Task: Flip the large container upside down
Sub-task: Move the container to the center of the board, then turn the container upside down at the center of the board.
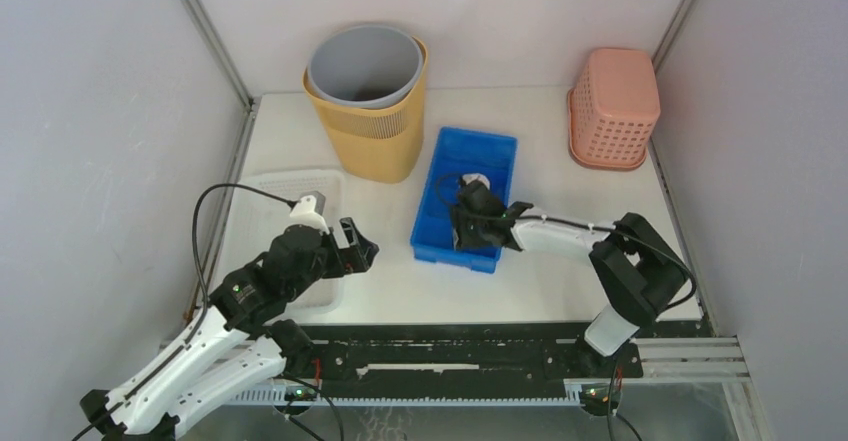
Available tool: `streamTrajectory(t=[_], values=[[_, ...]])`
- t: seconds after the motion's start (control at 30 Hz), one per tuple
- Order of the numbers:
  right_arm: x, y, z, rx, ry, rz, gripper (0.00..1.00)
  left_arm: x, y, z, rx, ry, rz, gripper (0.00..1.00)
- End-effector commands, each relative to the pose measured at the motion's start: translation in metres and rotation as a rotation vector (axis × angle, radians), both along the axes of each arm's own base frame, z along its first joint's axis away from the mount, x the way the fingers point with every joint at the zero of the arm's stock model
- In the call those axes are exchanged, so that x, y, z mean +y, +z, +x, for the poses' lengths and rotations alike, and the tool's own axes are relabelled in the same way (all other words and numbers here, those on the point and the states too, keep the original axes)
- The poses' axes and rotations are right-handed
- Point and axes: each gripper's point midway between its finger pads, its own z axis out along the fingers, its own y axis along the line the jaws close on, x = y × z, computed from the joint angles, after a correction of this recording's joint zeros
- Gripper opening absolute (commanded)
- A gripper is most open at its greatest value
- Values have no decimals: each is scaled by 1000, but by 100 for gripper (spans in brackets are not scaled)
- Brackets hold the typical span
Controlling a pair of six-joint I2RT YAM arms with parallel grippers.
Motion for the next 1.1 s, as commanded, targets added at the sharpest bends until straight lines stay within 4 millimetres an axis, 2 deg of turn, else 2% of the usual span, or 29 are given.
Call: streamTrajectory(t=[0.0, 0.13, 0.23, 0.3, 0.43, 0.53, 0.77, 0.93, 1.07], values=[[-4, -23, -75, 124, 89, -72, 59, -8, 2, 5, -16, -13, -30, 100], [-7, -16, -115, 142, 103, -53, 60, -7, -1, 5, -17, -12, -22, 100], [-12, 6, -125, 112, 78, -24, 63, -7, -4, 6, -17, -10, -15, 100], [-11, 27, -122, 70, 71, 7, 67, -6, -4, 7, -19, -7, -4, 100], [-1, 69, -105, -20, 62, 49, 72, -4, -2, 9, -30, 0, 0, 100], [13, 86, -91, -52, 57, 50, 73, 0, 0, 9, -30, 11, 10, 100], [68, 99, -74, -56, 92, 81, 66, 13, -5, 5, -16, 43, 29, 100], [99, 90, -66, -31, 114, 58, 64, 16, -6, 2, -15, 52, 16, 100], [113, 79, -60, -32, 117, 21, 63, 16, -5, 1, -14, 52, 10, 100]])
